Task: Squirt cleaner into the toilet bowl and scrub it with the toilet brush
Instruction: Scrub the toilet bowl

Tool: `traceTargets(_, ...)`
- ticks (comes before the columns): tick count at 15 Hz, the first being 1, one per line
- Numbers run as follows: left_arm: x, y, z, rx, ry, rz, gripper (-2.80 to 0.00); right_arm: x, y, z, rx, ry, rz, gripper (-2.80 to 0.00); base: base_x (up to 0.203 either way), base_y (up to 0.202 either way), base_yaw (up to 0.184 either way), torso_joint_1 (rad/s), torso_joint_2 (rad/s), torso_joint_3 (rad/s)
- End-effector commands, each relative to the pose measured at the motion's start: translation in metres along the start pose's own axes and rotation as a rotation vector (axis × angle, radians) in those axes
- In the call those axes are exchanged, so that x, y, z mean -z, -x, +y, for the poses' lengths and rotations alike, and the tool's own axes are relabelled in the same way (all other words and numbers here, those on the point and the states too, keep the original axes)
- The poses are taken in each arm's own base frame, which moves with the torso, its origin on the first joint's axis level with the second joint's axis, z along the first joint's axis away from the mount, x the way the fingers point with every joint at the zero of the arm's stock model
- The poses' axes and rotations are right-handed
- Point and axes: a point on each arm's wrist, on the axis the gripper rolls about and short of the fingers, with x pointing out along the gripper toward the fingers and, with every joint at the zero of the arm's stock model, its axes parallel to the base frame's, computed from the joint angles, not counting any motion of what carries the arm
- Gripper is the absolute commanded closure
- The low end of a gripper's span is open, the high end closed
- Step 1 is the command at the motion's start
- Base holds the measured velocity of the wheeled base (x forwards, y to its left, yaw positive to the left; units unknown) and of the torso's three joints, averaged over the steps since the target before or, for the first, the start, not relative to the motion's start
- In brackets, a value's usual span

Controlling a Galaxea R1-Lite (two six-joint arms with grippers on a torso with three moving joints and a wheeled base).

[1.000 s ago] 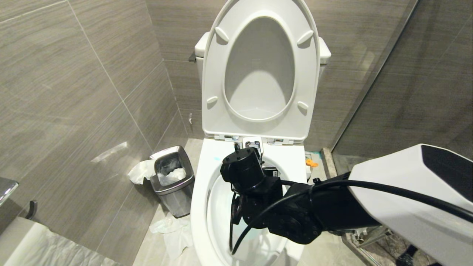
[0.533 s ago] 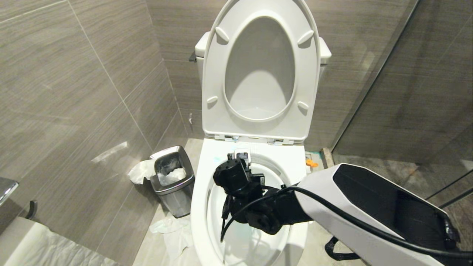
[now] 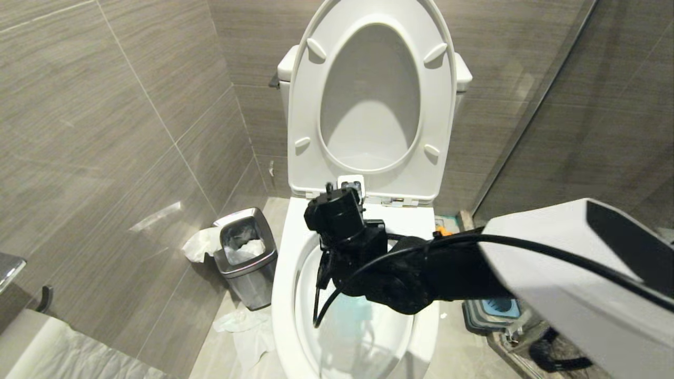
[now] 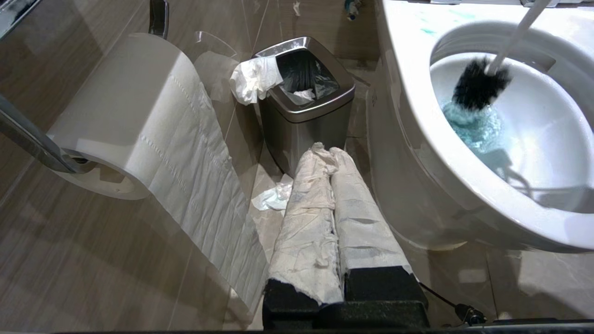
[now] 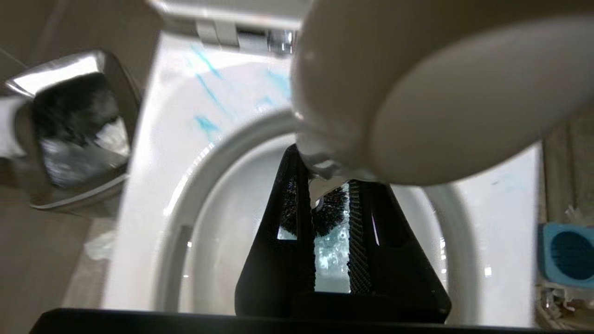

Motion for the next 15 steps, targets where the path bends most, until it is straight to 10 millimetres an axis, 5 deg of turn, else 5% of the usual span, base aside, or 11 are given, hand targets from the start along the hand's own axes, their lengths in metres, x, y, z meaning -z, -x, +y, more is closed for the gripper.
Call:
traceTargets(1,0.000,0.000,0.000,-0.001,0.000,0.002,0.00,-0.071,0.052,-0.021,-0.043,-0.089,-0.079,0.00,0.000,0.000,0.000,0.000,0.00,0.000)
traceTargets(3,0.000,0.000,0.000,0.001,0.000,0.002,0.00,-0.080,0.066,-0.024,-0.047,-0.089,-0.081,0.00,0.000,0.000,0.000,0.000,0.00,0.000)
traceTargets(8,0.000,0.000,0.000,0.001,0.000,0.002,0.00,-0.077,0.064,-0.022,-0.044,-0.084,-0.078,0.00,0.000,0.000,0.000,0.000,0.00,0.000)
traceTargets(15,0.000,0.000,0.000,-0.001,0.000,0.002,0.00,-0.017,0.027,0.001,-0.012,-0.044,0.011,0.00,0.000,0.000,0.000,0.000,0.00,0.000)
